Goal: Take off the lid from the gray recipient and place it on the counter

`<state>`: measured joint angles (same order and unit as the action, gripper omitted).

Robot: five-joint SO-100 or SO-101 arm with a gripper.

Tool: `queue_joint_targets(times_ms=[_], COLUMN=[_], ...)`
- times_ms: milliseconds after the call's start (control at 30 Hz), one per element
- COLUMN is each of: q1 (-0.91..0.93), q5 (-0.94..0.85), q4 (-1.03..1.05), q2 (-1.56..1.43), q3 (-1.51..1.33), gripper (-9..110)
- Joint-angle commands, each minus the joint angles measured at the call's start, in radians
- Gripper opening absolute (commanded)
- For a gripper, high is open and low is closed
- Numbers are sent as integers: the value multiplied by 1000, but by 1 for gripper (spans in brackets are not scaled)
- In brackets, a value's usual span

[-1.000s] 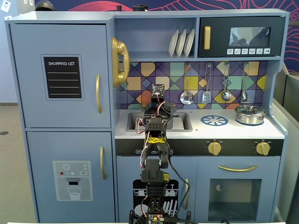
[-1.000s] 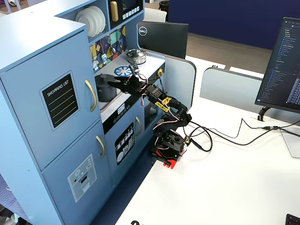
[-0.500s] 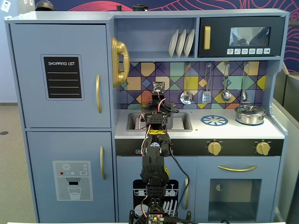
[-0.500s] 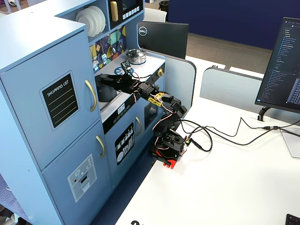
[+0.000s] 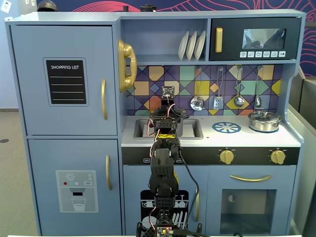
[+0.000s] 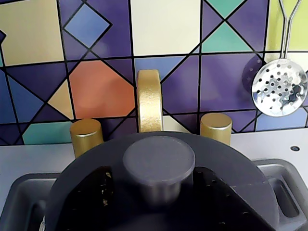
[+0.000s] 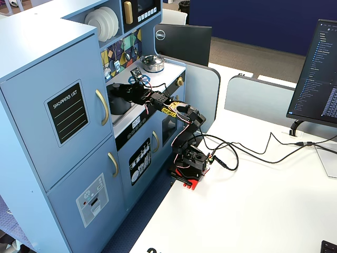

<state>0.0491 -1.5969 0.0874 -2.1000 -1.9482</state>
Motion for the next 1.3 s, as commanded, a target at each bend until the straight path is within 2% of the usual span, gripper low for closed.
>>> queue_joint_targets(times_ms=[0,133,233,667,1267], q1=[-15,-20,-28,5,397], q5=[-5,-6,-29,-40,-21], q4=[-41,-60,-81,-175,-187], q2=[6,23,31,35,-28], q3=[80,84,86,184,135], gripper=[10,8,0,0,0])
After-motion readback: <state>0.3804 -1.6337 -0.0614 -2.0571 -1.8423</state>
